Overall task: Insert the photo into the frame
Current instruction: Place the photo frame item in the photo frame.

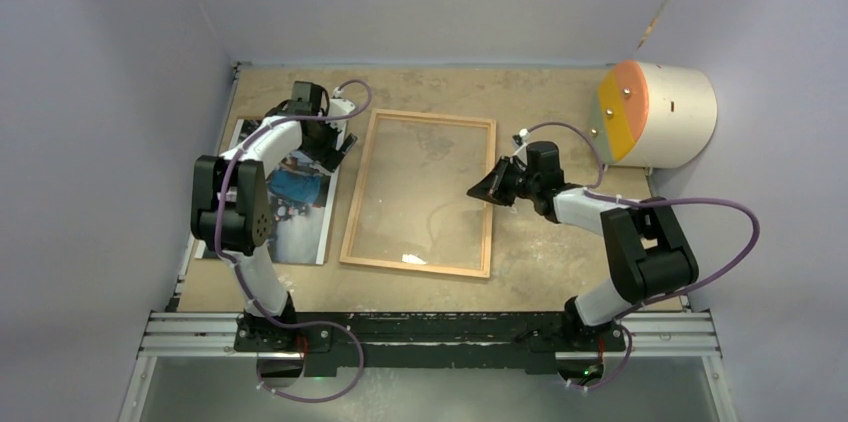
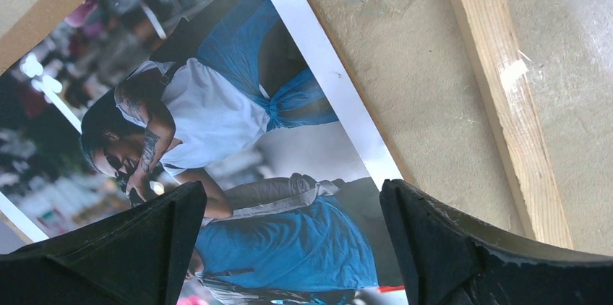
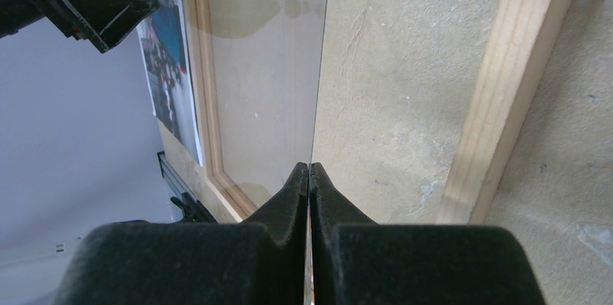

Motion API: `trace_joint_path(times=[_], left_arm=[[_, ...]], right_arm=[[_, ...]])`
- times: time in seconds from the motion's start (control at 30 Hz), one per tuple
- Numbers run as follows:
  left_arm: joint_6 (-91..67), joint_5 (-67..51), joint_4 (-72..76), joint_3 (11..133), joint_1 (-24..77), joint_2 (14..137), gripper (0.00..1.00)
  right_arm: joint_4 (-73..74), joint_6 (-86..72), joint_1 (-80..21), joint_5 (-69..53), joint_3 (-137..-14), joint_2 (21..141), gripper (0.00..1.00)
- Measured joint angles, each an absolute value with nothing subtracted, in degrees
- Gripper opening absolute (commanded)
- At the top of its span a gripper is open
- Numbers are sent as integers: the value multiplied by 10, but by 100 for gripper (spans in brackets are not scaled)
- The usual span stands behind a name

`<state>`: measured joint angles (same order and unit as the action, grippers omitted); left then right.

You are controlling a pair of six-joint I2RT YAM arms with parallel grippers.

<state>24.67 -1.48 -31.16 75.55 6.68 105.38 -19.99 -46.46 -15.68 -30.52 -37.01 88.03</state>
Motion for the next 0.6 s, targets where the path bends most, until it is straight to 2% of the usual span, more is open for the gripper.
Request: trace_joint_path(times=[0.6], left_arm=[[247,-11,-311,756,76,1068,100]], right_arm=[[-216,-472,-152,-291,-362,888,0]])
